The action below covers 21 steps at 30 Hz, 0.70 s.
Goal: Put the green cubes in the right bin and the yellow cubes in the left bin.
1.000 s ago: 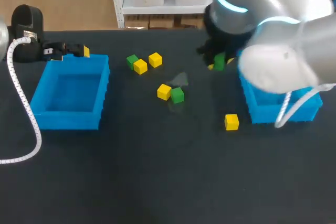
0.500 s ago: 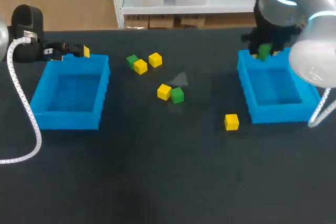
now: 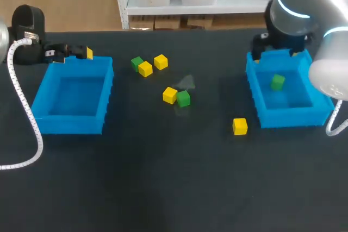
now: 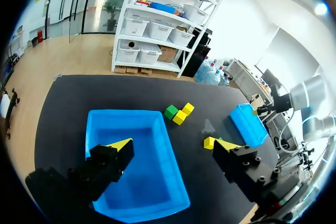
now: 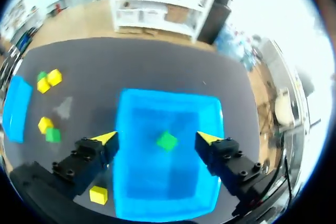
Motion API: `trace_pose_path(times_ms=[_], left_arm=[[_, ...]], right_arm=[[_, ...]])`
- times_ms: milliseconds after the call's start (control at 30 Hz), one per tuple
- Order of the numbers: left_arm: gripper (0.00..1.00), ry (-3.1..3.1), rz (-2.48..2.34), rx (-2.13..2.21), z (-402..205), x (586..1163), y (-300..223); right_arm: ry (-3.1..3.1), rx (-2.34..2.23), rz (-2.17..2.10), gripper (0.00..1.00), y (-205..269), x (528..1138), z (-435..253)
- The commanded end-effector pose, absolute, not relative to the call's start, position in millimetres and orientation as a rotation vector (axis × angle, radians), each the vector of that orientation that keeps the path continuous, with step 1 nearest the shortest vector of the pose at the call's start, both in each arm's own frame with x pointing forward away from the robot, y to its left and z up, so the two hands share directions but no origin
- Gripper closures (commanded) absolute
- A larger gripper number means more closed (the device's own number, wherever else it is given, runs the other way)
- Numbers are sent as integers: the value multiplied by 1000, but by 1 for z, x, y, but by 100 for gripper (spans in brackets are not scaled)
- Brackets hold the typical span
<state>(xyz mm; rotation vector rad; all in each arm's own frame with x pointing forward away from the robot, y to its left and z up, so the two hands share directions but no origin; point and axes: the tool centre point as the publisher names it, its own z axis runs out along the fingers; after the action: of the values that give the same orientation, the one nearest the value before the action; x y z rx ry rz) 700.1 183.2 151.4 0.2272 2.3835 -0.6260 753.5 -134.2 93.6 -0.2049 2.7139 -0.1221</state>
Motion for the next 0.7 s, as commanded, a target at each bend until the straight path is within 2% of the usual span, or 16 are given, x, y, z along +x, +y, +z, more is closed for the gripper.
trace_pose_path(times_ms=[33, 267, 700], left_arm=[[0, 2377, -633, 230, 150, 700, 184], [0, 2377, -633, 230, 150, 700, 184], [0, 2377, -633, 230, 150, 700, 184]], right_arm=[[2658, -414, -94, 0, -113, 739, 113], [2609, -683, -54, 0, -61, 723, 119], [2611, -921, 67, 0, 45, 685, 89]])
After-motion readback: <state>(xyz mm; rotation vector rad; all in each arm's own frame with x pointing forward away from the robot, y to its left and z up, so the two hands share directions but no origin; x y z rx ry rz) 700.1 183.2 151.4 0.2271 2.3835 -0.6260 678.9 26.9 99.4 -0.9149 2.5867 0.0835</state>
